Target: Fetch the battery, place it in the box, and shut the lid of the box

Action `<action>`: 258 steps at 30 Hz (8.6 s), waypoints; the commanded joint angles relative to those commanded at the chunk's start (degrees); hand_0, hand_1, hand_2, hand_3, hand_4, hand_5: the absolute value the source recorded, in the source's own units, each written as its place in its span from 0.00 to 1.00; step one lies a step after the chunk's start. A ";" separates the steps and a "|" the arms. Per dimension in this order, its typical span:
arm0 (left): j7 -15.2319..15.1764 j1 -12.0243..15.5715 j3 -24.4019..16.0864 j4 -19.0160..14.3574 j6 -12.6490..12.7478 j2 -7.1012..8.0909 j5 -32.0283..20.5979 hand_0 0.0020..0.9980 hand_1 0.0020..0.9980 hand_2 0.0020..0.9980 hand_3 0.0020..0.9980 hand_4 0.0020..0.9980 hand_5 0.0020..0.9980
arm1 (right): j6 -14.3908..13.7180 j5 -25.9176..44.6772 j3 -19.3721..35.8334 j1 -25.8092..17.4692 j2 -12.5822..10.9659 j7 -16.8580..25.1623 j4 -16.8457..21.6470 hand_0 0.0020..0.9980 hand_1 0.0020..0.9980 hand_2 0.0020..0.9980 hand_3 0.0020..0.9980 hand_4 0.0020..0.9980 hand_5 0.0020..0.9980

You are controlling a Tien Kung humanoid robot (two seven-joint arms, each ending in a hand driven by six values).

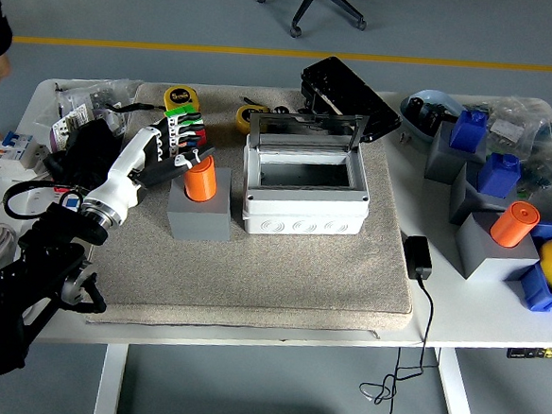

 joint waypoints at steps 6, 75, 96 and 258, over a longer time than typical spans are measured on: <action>-0.56 -0.36 1.95 0.49 0.53 -0.25 -0.27 0.72 0.76 0.78 0.82 1.00 0.34 | 0.01 -0.02 0.00 -0.01 0.01 -0.02 0.02 0.73 0.67 0.66 0.60 1.00 0.62; -4.61 -4.76 6.97 7.24 3.24 -4.19 -11.09 0.16 0.15 0.17 0.20 0.19 0.00 | -0.03 0.28 -0.59 0.50 -0.06 0.13 0.06 0.73 0.67 0.66 0.60 1.00 0.62; 5.04 -13.14 12.95 -5.83 4.97 -1.34 10.52 0.16 0.13 0.16 0.20 0.16 0.00 | -0.27 0.44 -1.07 0.82 -0.49 0.32 0.03 0.73 0.67 0.66 0.60 1.00 0.62; 19.31 -29.35 20.47 6.85 2.12 -9.81 25.34 0.73 0.77 0.78 0.77 1.00 0.38 | -1.16 -0.36 -0.29 1.02 -0.93 1.37 0.89 0.73 0.67 0.65 0.59 1.00 0.61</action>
